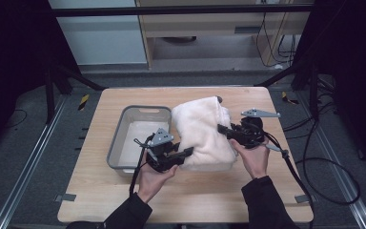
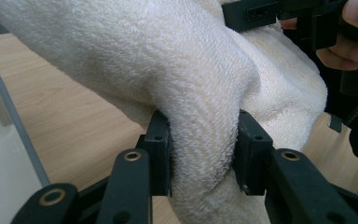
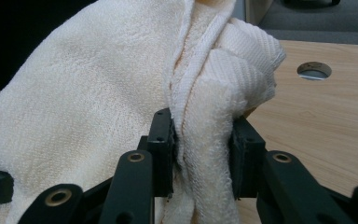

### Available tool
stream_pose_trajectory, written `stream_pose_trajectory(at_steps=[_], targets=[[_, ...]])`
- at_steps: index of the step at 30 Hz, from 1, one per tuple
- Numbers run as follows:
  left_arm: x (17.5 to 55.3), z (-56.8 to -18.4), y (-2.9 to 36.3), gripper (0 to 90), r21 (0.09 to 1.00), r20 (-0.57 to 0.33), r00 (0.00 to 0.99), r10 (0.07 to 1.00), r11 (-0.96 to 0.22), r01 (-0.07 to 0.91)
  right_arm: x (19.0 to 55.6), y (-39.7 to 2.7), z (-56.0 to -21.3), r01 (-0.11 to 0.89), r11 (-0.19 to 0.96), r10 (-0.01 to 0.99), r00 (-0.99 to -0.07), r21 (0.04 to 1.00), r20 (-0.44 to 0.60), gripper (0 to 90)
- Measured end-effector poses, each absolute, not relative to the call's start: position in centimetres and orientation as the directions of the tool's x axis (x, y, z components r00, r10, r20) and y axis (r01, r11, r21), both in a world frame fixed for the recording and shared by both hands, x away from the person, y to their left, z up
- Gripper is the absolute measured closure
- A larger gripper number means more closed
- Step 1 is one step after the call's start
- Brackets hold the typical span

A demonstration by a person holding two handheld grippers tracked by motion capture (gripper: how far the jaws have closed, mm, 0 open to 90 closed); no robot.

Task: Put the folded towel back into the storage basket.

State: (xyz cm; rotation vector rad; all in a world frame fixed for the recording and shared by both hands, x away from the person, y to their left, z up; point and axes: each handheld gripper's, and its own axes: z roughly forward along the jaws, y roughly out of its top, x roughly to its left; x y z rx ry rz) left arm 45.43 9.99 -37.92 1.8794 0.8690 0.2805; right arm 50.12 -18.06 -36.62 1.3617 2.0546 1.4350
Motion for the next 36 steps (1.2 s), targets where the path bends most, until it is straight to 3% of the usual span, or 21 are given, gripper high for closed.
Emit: stream_pose_trajectory(at_steps=[36], targets=[[45.0,-35.1,16.5,62.5,0.9,-0.17,0.681,0.713,-0.17,0.402,51.1,-11.6,-33.2,0.466,0.091,0.792,-0.57,0.88,0.22,66.7]])
